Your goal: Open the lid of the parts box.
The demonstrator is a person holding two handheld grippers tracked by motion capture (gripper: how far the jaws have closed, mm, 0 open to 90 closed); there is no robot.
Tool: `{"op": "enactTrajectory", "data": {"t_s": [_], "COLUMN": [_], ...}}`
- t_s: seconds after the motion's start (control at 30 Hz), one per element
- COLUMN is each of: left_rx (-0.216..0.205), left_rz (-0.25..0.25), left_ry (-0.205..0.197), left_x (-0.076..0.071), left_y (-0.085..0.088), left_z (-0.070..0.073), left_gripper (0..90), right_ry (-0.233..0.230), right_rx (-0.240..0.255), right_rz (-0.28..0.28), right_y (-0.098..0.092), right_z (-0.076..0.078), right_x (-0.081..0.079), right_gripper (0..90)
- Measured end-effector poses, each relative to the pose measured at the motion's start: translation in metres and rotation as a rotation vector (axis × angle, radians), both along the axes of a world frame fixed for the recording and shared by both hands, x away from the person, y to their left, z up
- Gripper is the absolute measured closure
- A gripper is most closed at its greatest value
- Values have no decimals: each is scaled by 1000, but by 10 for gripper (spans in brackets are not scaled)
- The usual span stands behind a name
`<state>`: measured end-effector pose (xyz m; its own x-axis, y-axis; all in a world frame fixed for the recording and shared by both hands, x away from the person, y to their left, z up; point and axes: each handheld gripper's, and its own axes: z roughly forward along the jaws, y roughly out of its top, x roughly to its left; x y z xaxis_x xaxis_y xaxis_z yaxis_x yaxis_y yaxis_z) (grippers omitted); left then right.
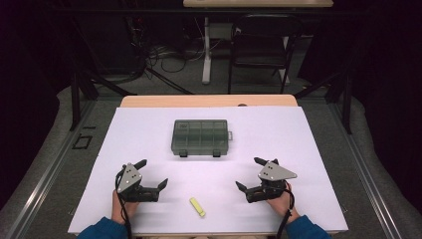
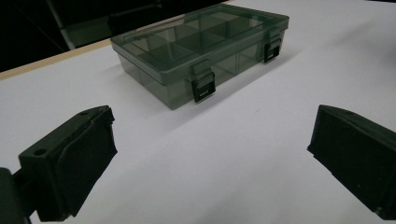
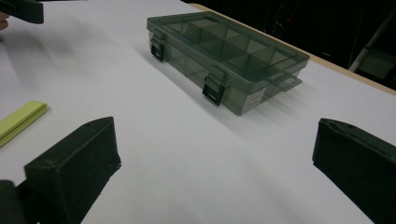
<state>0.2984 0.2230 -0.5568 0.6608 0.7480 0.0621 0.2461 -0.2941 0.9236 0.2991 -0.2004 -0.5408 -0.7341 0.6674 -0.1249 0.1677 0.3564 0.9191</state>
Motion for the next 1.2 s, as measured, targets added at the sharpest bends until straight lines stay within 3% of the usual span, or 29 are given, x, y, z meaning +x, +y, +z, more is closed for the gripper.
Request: {"op": "enactTrajectory", "data": {"t_s": [0.6,0.67,1.03,1.2], "left_rx": [37,42,75,68], "left_rz": [-11,4,-24,-26], "left_ry": [38,48,61,66], "left_x": [30,34,49,58], "left_y": [-9,-10,-20,-20], "left_z": [5,7,11,14], "left_gripper": [0,0,0,0], "right_ry": [75,77,101,124], "right_rx": [-46,-40,-32,-29], "right_rz": [40,40,43,48], "right_y": [21,24,35,39], "right_z": [4,5,8,10], "right_x": [34,38,61,72], "right_gripper": [0,0,0,0]}}
